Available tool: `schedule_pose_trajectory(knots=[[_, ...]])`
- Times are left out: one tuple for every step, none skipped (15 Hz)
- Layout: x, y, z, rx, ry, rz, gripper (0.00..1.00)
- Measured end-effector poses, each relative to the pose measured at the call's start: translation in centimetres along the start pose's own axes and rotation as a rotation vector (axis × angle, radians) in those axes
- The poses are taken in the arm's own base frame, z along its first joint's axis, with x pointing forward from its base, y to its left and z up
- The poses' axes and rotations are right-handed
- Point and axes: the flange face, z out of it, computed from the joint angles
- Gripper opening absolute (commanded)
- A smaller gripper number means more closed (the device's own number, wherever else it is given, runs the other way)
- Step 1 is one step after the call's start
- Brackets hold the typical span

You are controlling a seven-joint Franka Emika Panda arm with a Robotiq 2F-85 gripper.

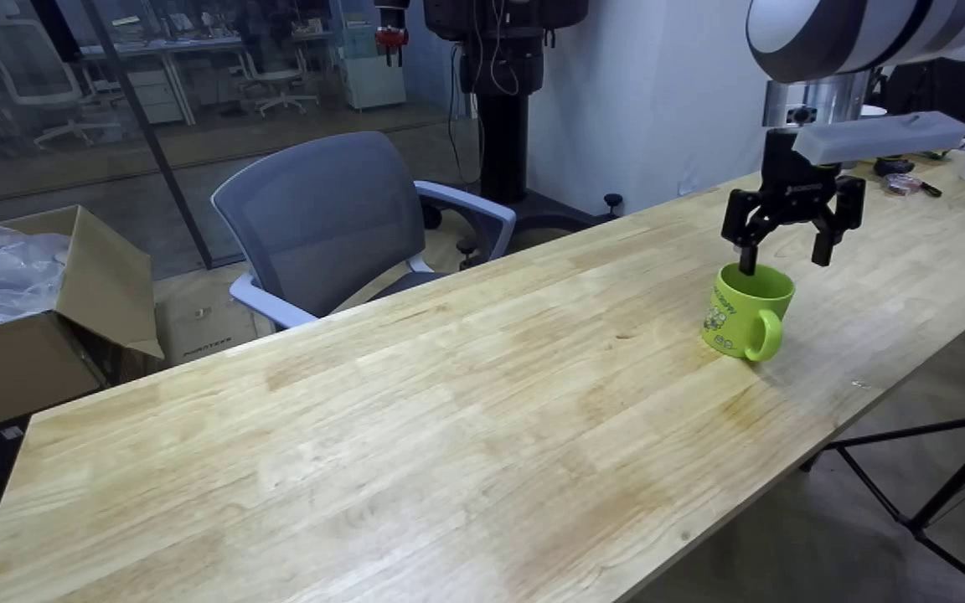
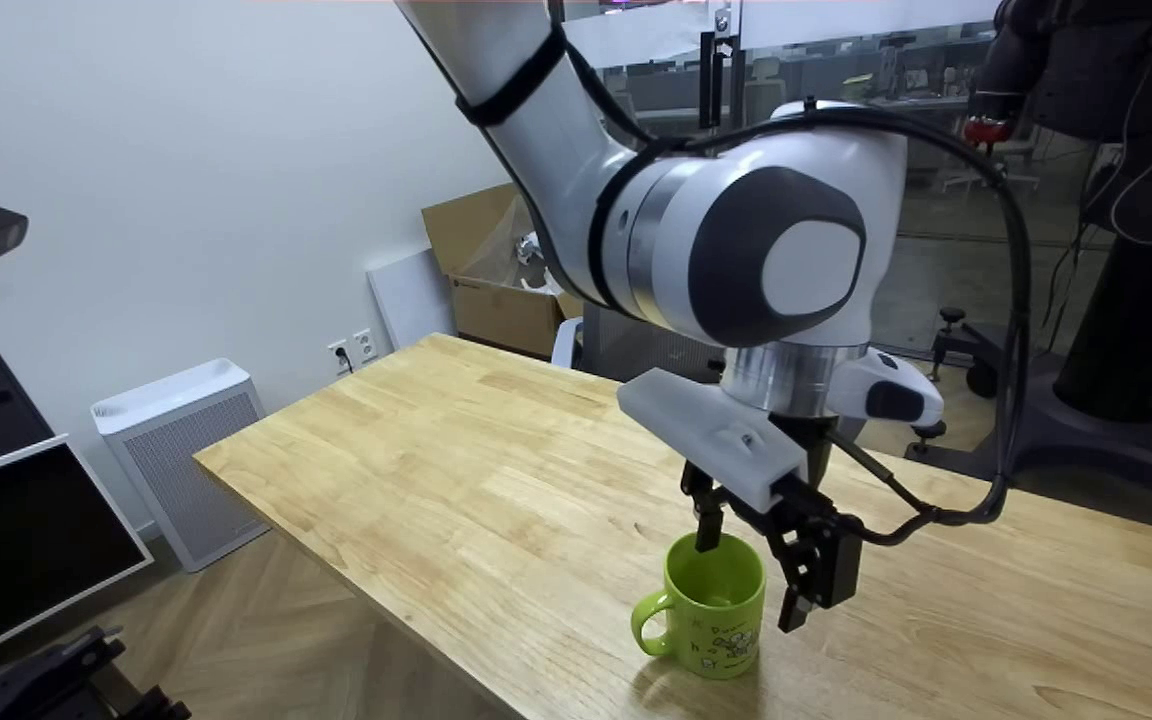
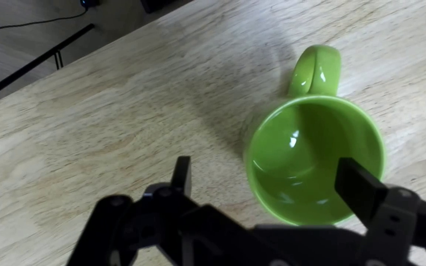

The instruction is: Move the cup to the left

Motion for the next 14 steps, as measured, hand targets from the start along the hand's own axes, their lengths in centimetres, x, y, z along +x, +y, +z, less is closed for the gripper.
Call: schedule_pose_trajectory(knots=[[-0.01,0.01,0.07,0.0,-0.001,0.0,1.0],[-0.01,0.03,0.15,0.0,-0.001,0.0,1.0],[-0.01,0.06,0.24,-0.001,-0.002,0.0,1.0],[0.0,0.07,0.32,-0.001,-0.001,-0.001,1.0],[0.02,0.09,0.38,-0.001,0.0,-0.001,1.0],[0.06,0.1,0.44,-0.001,0.003,-0.002,1.0],[0.1,0.1,0.49,-0.001,0.007,-0.003,1.0],[0.13,0.12,0.53,-0.001,0.009,-0.004,1.0],[0.17,0.13,0.54,-0.001,0.013,-0.005,1.0],[0.25,0.17,0.52,0.0,0.023,-0.005,1.0],[0.33,0.22,0.52,0.0,0.032,-0.006,1.0],[0.42,0.29,0.56,0.001,0.041,-0.009,1.0],[0.49,0.38,0.63,0.002,0.048,-0.013,1.0],[0.57,0.49,0.75,0.002,0.054,-0.013,1.0]])
